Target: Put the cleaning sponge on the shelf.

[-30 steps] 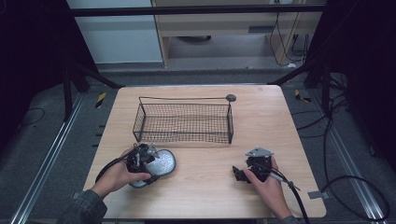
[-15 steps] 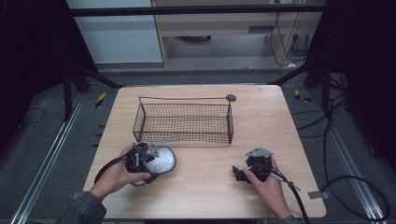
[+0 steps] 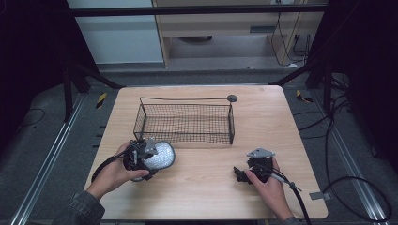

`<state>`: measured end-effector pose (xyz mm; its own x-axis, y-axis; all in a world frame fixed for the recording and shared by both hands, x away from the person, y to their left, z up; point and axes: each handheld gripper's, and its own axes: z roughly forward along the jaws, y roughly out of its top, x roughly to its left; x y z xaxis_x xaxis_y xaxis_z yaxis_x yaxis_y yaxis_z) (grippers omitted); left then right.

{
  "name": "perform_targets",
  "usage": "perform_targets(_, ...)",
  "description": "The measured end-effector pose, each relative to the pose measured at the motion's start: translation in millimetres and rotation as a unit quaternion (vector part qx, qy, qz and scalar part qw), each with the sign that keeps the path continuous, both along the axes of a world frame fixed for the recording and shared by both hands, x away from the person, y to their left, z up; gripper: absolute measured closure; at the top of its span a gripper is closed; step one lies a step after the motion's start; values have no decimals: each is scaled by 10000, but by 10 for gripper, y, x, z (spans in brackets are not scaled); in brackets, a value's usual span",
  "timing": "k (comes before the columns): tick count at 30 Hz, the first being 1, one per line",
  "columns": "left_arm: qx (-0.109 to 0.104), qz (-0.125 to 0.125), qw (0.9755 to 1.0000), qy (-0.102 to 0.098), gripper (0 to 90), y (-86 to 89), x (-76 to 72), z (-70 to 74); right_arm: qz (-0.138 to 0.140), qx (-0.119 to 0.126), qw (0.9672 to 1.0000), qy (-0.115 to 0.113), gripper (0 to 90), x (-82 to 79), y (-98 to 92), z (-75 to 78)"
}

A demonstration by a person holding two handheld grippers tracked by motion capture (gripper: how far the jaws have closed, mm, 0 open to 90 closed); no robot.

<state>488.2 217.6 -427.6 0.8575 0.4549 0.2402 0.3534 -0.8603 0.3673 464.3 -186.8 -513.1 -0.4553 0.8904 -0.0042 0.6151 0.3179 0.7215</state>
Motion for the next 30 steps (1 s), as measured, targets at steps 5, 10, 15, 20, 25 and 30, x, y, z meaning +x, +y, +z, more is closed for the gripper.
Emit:
perform_targets(5,18,-19,9999,-146,119,-14,6,91,0,1,10000,0,3,0,0,0)
perform_targets(10,47,-50,9996,-276,121,-30,16,181,1,1,10000,0,4,0,0,0)
perform_targets(15,66,-61,9994,-348,123,-36,19,231,0,0,10000,1,4,0,0,0)
perform_targets(20,47,-63,9990,-430,125,-35,26,294,-1,2,10000,0,4,0,0,0)
perform_targets(25,61,-69,9987,-506,124,-35,32,349,0,1,10000,0,4,0,0,0)
perform_targets(30,96,-79,9983,-566,126,-26,35,405,0,1,10000,0,4,0,0,0)
